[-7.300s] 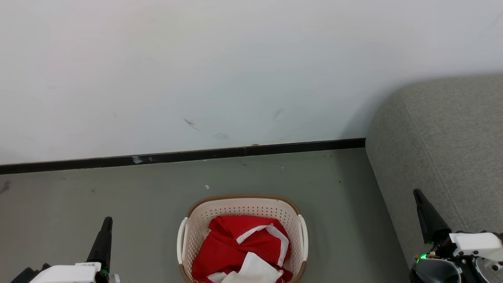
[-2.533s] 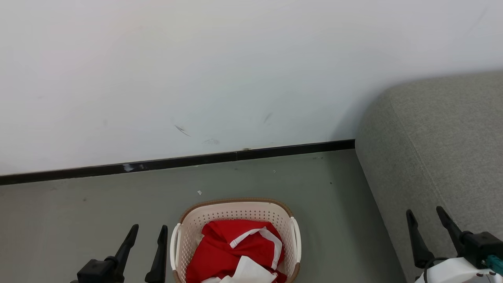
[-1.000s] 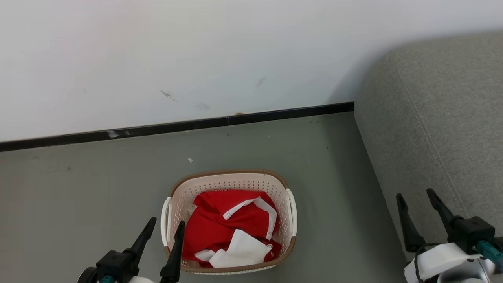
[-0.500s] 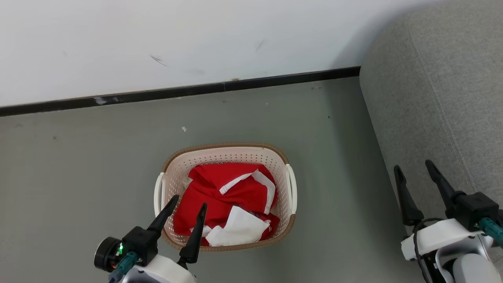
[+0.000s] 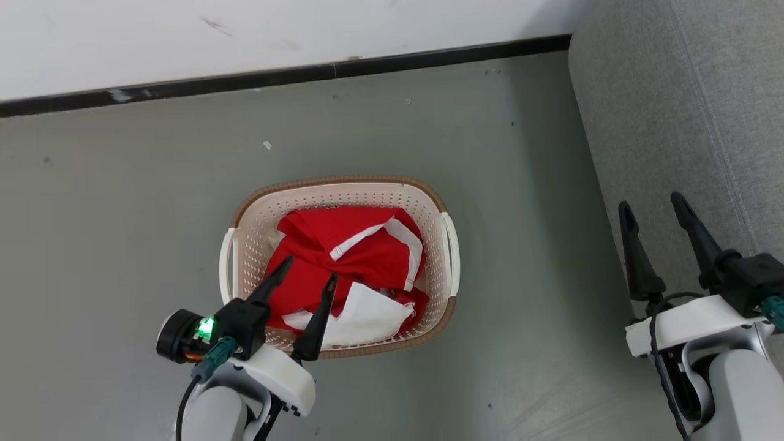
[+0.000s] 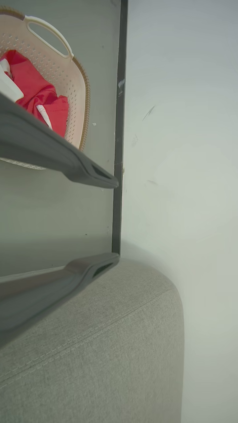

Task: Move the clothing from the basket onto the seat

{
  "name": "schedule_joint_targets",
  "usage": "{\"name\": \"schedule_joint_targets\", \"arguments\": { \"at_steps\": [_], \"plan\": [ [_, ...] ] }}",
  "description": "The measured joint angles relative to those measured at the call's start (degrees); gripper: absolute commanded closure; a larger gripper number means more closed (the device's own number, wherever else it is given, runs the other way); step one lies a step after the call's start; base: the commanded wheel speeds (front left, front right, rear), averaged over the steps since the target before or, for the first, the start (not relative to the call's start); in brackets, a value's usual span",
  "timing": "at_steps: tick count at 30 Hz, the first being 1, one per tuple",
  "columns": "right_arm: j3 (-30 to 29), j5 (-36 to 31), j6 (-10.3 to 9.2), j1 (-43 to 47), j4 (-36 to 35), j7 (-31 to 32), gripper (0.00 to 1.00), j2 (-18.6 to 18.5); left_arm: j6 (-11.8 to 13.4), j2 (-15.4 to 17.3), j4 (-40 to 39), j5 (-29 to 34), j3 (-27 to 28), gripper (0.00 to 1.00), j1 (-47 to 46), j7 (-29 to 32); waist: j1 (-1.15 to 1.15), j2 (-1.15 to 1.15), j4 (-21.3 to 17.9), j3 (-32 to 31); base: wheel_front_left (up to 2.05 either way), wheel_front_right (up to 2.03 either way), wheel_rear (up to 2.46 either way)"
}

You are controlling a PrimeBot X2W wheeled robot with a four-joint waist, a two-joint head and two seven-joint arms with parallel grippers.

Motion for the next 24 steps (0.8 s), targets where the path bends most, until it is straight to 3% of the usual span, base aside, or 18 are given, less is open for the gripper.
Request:
{"name": "schedule_joint_targets", "arguments": {
  "at_steps": [24],
  "plan": [
    [5.24,0.46,0.0,-8.84,-4.68,-0.16,0.0,-0.21,0.53,1.1,7.76,2.15,0.92,0.0,-13.82,6.2,0.0,0.0,-2.5,13.4,0.0,0.0,0.0]
  ]
}}
